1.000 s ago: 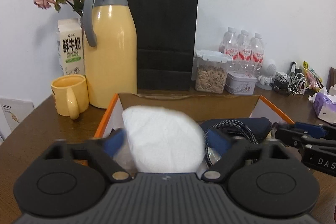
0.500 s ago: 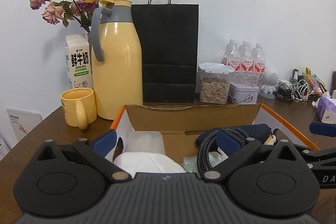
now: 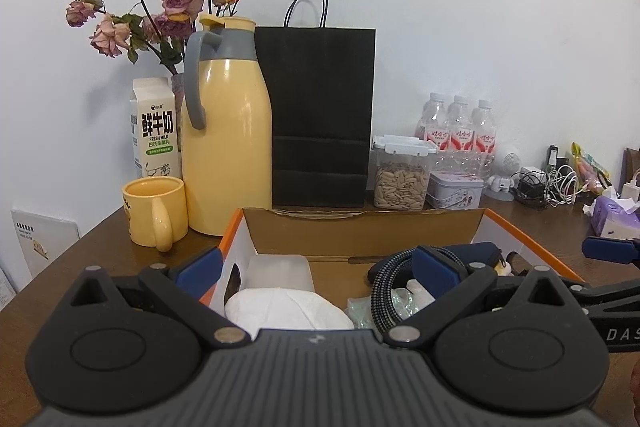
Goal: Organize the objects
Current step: 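Move both grippers back out of the box toward the table items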
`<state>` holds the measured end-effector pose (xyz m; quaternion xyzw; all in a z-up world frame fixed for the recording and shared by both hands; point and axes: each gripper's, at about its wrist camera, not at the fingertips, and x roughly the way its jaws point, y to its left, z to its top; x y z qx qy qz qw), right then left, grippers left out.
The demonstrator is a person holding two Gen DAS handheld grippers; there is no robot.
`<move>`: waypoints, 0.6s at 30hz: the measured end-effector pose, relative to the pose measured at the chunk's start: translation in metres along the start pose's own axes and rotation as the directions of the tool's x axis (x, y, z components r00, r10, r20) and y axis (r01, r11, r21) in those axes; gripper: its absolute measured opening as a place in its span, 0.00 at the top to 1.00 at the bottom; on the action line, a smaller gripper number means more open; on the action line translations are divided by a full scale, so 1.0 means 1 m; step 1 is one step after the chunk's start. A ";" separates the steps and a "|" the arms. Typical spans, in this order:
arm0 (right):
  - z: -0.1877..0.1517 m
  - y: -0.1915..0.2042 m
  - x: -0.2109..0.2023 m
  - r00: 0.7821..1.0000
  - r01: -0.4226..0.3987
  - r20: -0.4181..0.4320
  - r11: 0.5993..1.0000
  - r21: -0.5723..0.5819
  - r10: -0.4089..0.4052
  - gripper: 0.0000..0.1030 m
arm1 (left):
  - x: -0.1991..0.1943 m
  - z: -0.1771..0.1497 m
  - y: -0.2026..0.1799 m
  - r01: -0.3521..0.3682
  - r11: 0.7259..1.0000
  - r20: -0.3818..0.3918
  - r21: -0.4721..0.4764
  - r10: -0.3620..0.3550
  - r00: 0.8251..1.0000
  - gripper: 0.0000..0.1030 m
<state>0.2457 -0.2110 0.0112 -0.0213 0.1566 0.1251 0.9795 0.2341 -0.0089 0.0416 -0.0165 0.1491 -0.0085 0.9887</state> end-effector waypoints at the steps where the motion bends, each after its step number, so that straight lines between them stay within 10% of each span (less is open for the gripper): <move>1: 0.000 0.001 -0.002 1.000 -0.001 0.000 1.000 -0.003 0.001 0.00 | -0.003 0.000 0.000 0.004 1.000 0.004 0.002 -0.004 1.000 0.00; 18: -0.014 0.021 -0.058 0.997 -0.060 -0.045 0.998 -0.035 0.058 0.00 | -0.059 -0.012 0.004 0.035 0.999 -0.039 0.035 -0.034 0.999 0.00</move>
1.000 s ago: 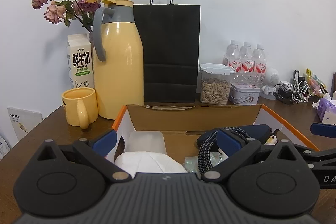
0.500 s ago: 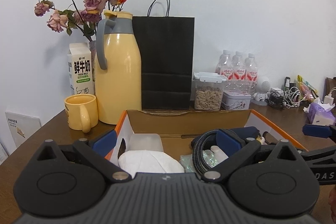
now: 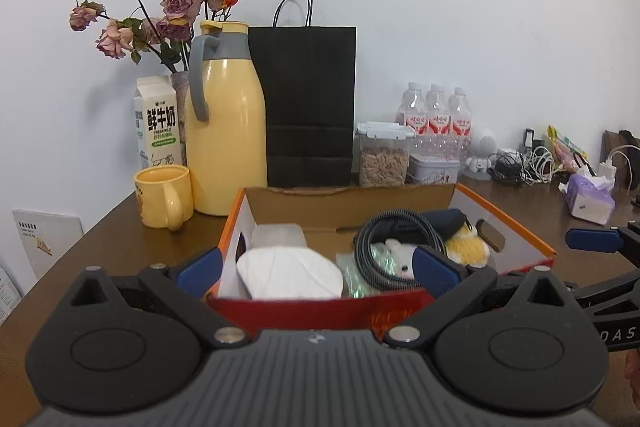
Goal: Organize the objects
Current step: 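Move both grippers back out of the box toward the table items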
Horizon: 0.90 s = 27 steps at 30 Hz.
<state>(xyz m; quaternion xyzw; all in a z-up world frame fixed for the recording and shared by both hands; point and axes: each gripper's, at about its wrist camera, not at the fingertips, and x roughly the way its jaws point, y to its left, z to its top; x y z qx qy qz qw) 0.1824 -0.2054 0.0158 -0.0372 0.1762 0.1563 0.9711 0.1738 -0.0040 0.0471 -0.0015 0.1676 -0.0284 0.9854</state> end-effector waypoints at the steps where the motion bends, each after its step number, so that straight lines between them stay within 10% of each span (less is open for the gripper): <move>1: -0.002 0.001 -0.003 1.000 -0.004 -0.006 1.000 0.001 0.004 0.00 | -0.004 -0.002 0.000 0.000 1.000 -0.006 0.002 0.000 1.000 0.00; 27: -0.050 0.007 -0.025 0.990 0.008 -0.140 1.000 0.030 -0.003 0.00 | -0.041 -0.054 0.005 -0.014 1.000 -0.212 0.017 0.018 0.977 0.00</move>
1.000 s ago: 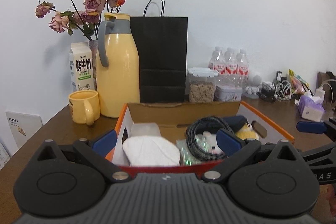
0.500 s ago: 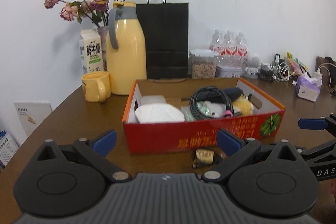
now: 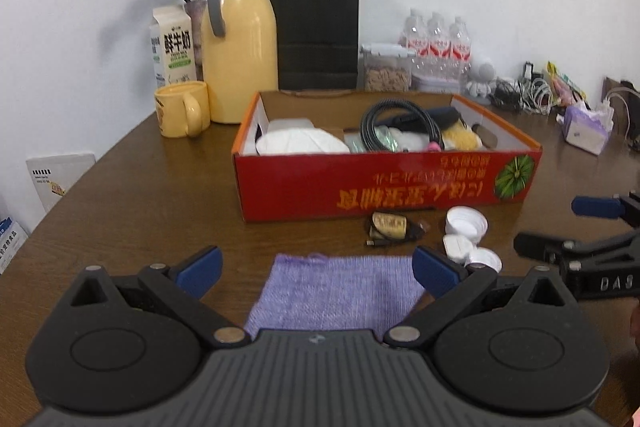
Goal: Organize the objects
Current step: 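Grasp the purple mesh pouch with the left gripper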
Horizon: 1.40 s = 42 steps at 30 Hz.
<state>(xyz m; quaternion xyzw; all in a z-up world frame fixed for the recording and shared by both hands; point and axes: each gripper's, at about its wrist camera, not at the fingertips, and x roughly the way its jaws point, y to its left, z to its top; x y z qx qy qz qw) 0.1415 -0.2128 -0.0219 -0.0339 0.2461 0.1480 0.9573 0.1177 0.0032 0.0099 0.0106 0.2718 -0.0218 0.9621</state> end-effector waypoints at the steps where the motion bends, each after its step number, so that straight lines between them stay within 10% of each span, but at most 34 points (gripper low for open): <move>1: -0.001 0.000 0.001 1.000 0.003 -0.001 1.000 0.001 -0.003 0.00 | 0.002 -0.001 0.000 0.000 1.000 -0.010 0.003 0.000 1.000 0.00; 29: -0.007 -0.005 0.023 0.995 0.021 -0.095 0.999 0.033 -0.018 0.00 | 0.045 -0.017 -0.007 0.057 0.998 -0.122 0.003 -0.056 0.991 0.00; 42: -0.007 -0.007 0.025 0.994 0.028 -0.109 0.999 0.047 -0.022 0.00 | 0.031 -0.019 -0.001 0.045 0.998 -0.031 -0.044 -0.047 0.998 0.69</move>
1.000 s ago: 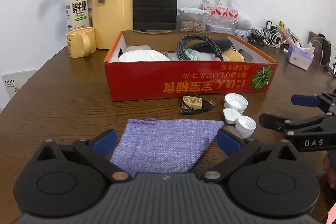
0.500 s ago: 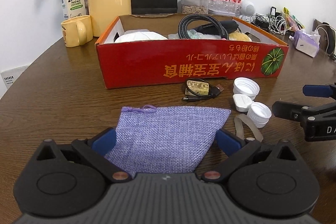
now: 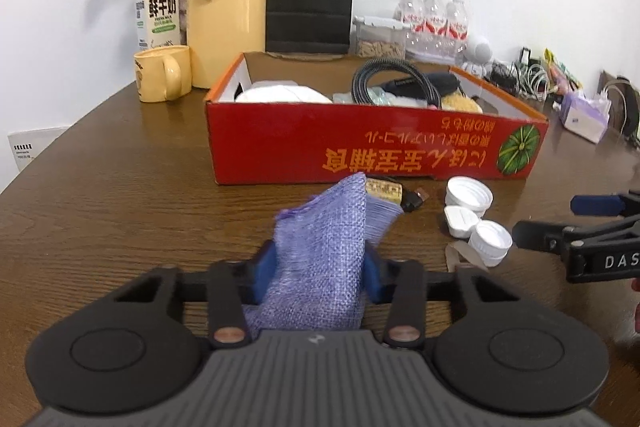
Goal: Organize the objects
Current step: 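Grasp the purple mesh pouch with the left gripper, then lift the purple pouch with the left gripper while the right grasps the stacked white caps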
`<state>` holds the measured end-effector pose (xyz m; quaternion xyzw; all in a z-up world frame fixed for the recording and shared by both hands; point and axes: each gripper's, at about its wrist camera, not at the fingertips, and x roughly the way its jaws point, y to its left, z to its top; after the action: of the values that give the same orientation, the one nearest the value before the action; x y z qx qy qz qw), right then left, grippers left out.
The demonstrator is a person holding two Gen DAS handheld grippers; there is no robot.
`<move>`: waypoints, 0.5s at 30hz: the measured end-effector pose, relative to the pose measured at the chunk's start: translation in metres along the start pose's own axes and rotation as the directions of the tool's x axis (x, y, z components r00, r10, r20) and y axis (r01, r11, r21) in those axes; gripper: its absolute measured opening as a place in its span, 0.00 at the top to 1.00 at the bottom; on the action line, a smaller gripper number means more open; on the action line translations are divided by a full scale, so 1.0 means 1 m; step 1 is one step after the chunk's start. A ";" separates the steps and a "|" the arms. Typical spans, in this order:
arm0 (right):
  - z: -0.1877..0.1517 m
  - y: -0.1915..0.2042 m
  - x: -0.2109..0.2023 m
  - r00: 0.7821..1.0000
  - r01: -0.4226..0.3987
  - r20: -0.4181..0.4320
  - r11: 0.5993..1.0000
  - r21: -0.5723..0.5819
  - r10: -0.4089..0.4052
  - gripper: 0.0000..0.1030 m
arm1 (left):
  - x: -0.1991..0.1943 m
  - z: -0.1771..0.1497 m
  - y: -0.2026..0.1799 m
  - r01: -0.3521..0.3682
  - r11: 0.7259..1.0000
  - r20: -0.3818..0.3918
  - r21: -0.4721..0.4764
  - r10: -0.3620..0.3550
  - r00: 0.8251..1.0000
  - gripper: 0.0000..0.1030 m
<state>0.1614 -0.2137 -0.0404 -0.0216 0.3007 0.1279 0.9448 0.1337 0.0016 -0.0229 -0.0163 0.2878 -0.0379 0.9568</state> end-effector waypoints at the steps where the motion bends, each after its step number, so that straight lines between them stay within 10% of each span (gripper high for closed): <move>1: 0.000 0.000 0.000 1.000 0.000 -0.001 1.000 0.000 0.000 0.00 | -0.002 0.000 0.000 0.003 1.000 0.008 -0.004 -0.003 1.000 0.72; 15: 0.000 0.000 0.001 1.000 0.007 -0.006 1.000 -0.002 -0.007 0.00 | -0.023 0.001 0.002 -0.019 1.000 0.064 -0.016 0.020 0.998 0.88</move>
<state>0.1621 -0.2130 -0.0411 -0.0240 0.3032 0.1249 0.9444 0.1154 0.0060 -0.0095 -0.0219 0.2574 -0.0261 0.9657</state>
